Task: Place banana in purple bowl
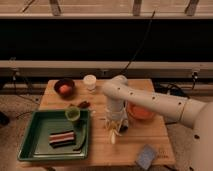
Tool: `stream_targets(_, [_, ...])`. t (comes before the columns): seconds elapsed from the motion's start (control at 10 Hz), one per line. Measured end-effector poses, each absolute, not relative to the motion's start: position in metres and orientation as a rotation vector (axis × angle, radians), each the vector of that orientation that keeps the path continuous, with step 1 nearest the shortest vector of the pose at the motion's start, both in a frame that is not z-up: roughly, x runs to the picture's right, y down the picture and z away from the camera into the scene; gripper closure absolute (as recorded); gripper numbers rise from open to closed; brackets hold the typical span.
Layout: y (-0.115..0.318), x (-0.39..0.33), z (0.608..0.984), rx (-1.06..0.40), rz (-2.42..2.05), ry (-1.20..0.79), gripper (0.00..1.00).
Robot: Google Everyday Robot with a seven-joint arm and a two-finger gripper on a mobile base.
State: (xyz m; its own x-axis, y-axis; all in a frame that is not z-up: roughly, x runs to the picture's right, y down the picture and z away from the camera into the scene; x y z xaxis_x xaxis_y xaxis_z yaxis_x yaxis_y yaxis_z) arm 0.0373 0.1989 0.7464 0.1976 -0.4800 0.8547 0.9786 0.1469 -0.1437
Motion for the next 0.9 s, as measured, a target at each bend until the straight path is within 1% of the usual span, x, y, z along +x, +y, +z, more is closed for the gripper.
stream_targets(0.2, [0.158,0.023,0.738,-0.826,-1.191,-0.801,1.0])
stream_targets(0.4, [0.122,0.007,0.738,-0.819,-1.189,-0.822,1.0])
stream_targets(0.7, [0.095,-0.012,0.751,-0.799,-1.17,-0.834,1.0])
stream_targets(0.9, [0.09,-0.018,0.755,-0.792,-1.169,-0.838,1.0])
